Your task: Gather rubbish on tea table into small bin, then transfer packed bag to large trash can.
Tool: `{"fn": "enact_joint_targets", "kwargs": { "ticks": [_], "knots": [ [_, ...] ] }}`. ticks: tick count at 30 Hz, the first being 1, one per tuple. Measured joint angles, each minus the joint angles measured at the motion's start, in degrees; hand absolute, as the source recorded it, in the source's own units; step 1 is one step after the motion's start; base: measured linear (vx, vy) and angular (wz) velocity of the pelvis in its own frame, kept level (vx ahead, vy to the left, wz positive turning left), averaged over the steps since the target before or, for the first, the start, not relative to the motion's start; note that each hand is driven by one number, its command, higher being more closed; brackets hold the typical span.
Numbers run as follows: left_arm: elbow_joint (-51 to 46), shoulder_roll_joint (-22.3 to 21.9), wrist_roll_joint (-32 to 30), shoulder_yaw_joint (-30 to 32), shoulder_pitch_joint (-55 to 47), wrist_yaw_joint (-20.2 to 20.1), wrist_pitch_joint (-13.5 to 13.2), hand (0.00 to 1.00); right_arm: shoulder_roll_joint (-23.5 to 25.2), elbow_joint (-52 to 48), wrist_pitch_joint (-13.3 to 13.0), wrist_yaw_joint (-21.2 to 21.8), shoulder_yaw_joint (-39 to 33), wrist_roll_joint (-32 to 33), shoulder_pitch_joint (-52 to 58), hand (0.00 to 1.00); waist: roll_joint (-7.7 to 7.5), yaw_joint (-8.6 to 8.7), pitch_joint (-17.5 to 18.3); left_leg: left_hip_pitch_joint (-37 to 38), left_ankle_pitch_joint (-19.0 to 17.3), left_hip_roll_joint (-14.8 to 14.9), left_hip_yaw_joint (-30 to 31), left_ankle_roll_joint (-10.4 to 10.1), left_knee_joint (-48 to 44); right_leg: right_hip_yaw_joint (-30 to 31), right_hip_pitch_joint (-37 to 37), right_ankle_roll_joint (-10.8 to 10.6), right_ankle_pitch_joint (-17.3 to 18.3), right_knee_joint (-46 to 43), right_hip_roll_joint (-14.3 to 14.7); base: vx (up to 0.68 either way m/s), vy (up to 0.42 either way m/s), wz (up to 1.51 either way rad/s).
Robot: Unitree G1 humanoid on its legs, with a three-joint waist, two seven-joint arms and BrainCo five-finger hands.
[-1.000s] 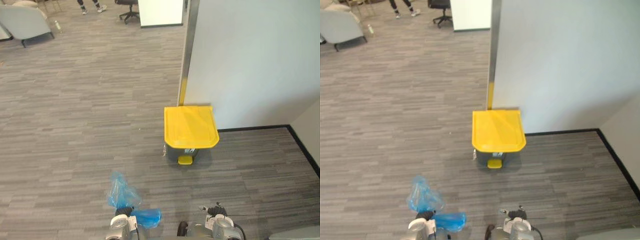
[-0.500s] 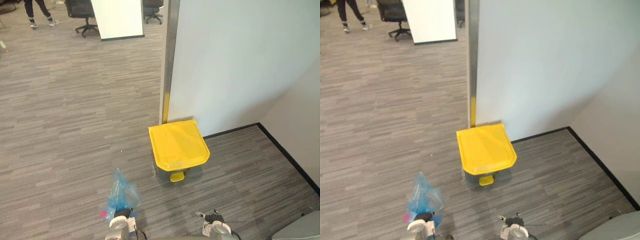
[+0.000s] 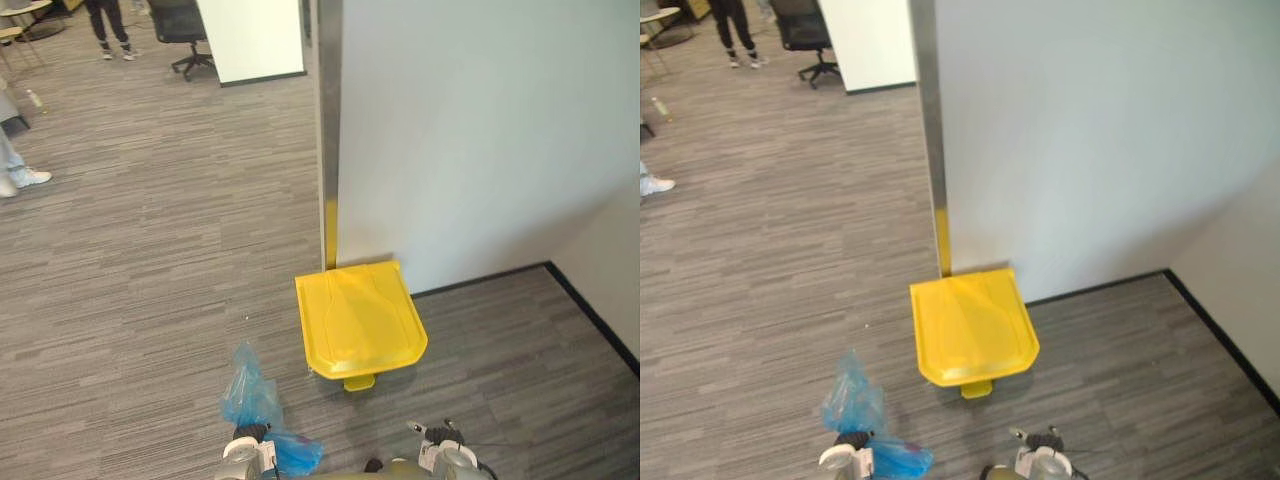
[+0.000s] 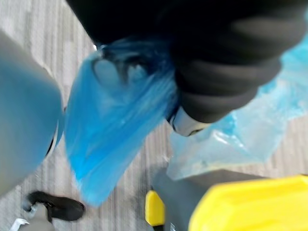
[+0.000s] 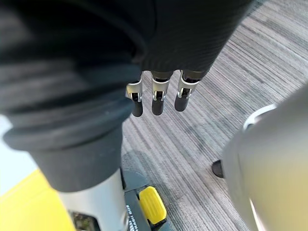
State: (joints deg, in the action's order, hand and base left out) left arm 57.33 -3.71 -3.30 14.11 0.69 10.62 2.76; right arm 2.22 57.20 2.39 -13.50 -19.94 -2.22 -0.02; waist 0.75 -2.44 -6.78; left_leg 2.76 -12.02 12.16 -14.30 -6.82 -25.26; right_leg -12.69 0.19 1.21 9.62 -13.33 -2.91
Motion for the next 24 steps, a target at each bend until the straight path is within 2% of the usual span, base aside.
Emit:
{"fn": "enact_joint_targets", "kwargs": {
  "ticks": [2,4,5,8,11,16,21,24],
  "knots": [
    [-0.04,0.02,0.00,0.02,-0.26,-0.76,0.07,1.00,0.02,-0.04,0.02,0.00,-0.02,0.09,-0.12,0.00,0.17,0.07,0.36,-0.62,-1.41,-0.52,-1.11,1.50,4.48,0.63,-0.16,-0.13,-0.11,0.35,-0.14,0.07,0.085,-0.12],
    [-0.07,-0.29,-0.01,0.15,-0.14,-0.79,0.07,1.00,-0.07,-0.03,0.21,0.01,-0.07,0.11,-0.04,0.00,0.66,0.04,0.93,0.78,-0.20,-2.26,-0.75,1.24,11.32,1.75,-0.43,-1.32,-0.73,0.74,0.16,0.06,0.152,-0.21],
    [-0.11,-0.29,-0.04,0.09,-0.39,-0.74,0.06,1.00,-0.02,-0.02,0.35,0.00,-0.04,0.14,0.19,0.00,0.09,-0.11,1.38,1.45,-0.02,-3.24,-0.98,1.28,12.70,3.02,-0.77,-2.15,-1.24,1.35,0.05,0.05,0.141,-0.23],
    [-0.08,-0.24,-0.07,0.00,-0.09,-0.74,0.09,1.00,0.84,-0.03,0.35,0.02,-0.09,0.12,0.17,0.00,-0.63,-0.35,1.53,2.32,-0.03,-4.71,-2.82,1.32,13.18,5.59,-1.04,-3.62,-2.29,2.01,-1.39,0.00,0.177,-0.36],
    [0.19,-0.12,-0.07,0.04,-0.41,-0.68,0.10,1.00,0.86,-0.12,0.30,0.01,-0.16,0.13,0.34,0.00,-0.32,-0.37,1.83,3.71,0.05,-6.17,-4.18,1.48,14.53,7.69,-0.30,-4.63,-3.21,3.77,-2.28,-0.04,0.126,-0.36],
    [0.20,0.26,-0.07,0.25,-0.51,-0.64,0.09,1.00,1.11,-0.15,0.30,-0.05,-2.24,0.13,0.24,0.00,-0.28,-0.38,1.76,4.43,0.31,-6.60,-4.23,1.90,16.89,8.47,-0.98,-4.70,-4.28,4.82,-1.68,-0.03,0.025,-0.08],
    [0.22,0.39,-0.06,1.30,-1.12,-0.59,0.05,1.00,0.83,-0.06,0.31,-0.12,-2.32,0.15,-0.22,0.00,0.45,-1.08,1.42,5.40,0.29,-6.07,-7.28,1.89,18.42,11.82,-2.50,-4.13,-5.59,4.94,-0.07,-0.06,-0.005,-0.40],
    [0.20,0.85,-0.01,1.83,-0.69,-0.53,0.02,1.00,0.53,-0.05,0.29,-0.31,-1.72,0.32,-0.59,0.00,-0.38,-0.91,0.43,5.49,-0.26,-6.56,-6.90,2.71,18.48,11.84,-4.98,-4.37,-4.35,0.06,-0.82,-0.06,-0.009,-0.12]
  ]
}}
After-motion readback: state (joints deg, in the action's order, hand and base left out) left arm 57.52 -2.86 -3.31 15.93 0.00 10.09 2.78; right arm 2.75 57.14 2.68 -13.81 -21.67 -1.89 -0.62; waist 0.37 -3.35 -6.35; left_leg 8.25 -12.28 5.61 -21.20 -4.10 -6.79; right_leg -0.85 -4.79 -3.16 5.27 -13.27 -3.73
